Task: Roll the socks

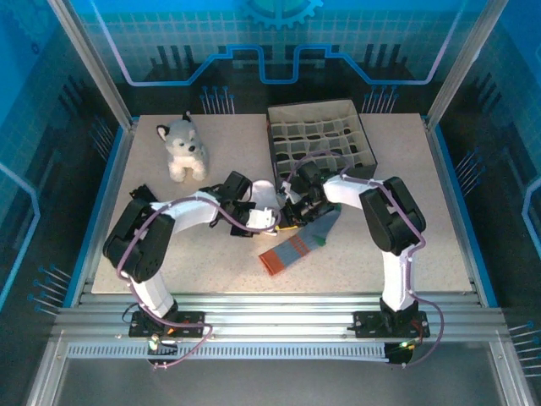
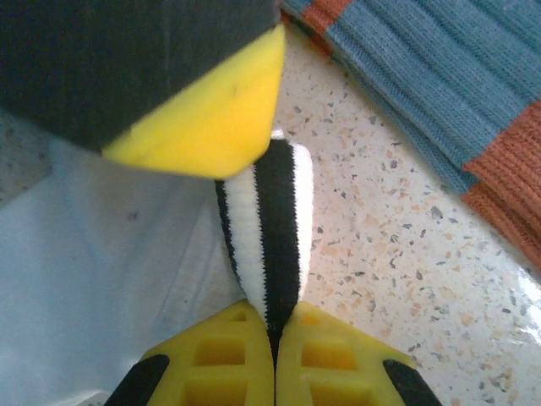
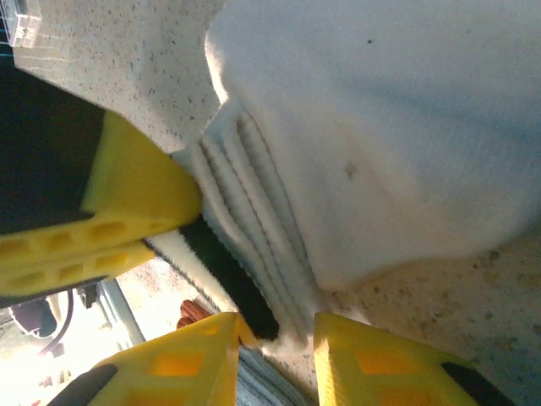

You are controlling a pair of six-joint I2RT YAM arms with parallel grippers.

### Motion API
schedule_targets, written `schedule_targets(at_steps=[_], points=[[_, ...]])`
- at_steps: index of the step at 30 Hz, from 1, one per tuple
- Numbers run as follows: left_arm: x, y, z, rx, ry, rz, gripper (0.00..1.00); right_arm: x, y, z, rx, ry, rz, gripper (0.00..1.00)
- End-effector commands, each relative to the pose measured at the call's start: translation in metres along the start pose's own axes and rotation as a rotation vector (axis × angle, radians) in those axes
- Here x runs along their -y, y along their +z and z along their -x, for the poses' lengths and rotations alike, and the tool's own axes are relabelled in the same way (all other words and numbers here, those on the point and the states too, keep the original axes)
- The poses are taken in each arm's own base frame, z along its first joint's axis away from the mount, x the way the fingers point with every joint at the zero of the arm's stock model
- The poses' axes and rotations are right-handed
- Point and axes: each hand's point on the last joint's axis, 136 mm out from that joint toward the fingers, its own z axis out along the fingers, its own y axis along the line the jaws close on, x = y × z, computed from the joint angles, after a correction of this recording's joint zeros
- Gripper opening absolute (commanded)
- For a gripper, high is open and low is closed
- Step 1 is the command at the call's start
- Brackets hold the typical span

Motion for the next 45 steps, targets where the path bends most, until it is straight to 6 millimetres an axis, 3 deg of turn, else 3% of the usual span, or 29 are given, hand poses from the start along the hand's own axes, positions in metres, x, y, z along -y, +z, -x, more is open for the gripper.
schedule_targets(at_steps=[1,7,12,18,27,45], points=[[0.032,-0.001,0.001,0.019,-0.127,-0.197,0.0,-0.006,-0.021,0.011,0.103,-0.054,-0.017,0.29],[0.031,-0.004,0.003,0.027,-0.215,-0.282,0.0,-0.016,-0.036,0.013,0.261,-0.267,-0.068,0.29],[0.03,-0.007,0.002,0.029,-0.26,-0.326,0.0,-0.029,-0.023,0.006,0.326,-0.535,-0.141,0.31],[0.024,-0.009,0.003,0.031,-0.292,-0.358,0.0,-0.036,-0.006,0.002,0.416,-0.682,-0.112,0.37],[0.024,-0.01,0.003,0.04,-0.297,-0.372,0.0,-0.034,0.011,-0.005,0.41,-0.748,-0.092,0.42],[0.017,-0.01,0.002,0.061,-0.322,-0.377,0.0,-0.04,0.045,-0.021,0.344,-0.808,0.012,0.43]])
